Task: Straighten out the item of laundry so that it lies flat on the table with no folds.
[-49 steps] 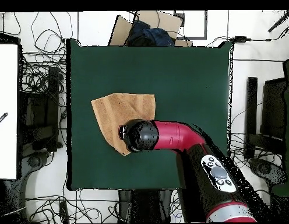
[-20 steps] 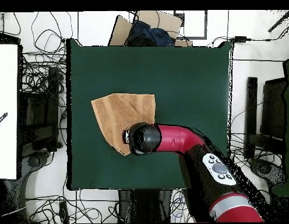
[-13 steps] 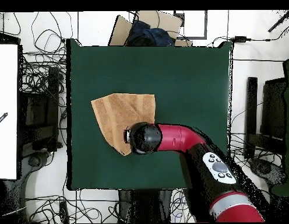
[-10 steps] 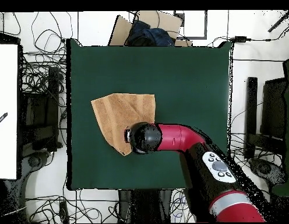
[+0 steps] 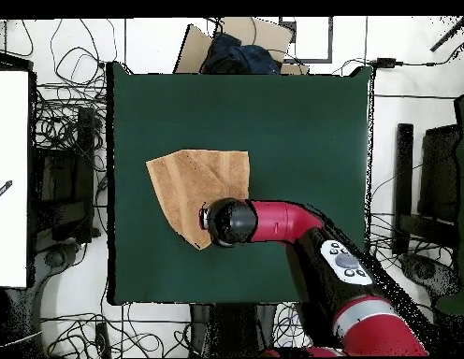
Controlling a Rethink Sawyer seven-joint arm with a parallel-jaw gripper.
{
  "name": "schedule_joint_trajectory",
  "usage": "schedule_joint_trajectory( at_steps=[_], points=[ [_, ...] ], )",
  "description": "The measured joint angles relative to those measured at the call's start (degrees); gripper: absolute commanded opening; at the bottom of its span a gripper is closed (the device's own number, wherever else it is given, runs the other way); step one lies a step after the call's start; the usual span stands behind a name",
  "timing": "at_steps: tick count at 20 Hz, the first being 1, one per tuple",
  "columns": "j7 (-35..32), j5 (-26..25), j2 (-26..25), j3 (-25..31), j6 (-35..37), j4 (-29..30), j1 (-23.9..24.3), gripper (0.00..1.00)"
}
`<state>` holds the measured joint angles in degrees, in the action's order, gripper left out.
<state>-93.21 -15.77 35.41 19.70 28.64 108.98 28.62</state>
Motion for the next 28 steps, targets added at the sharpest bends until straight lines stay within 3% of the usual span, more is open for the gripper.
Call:
schedule_joint_trajectory(
  at_steps=[15, 28],
  points=[
    [0.0, -0.18, -1.33, -3.4, -0.32, -0.65, -1.44, 1.0],
    [0.0, -2.27, -3.25, -6.7, -5.56, -2.72, -5.12, 1.0]
  ],
)
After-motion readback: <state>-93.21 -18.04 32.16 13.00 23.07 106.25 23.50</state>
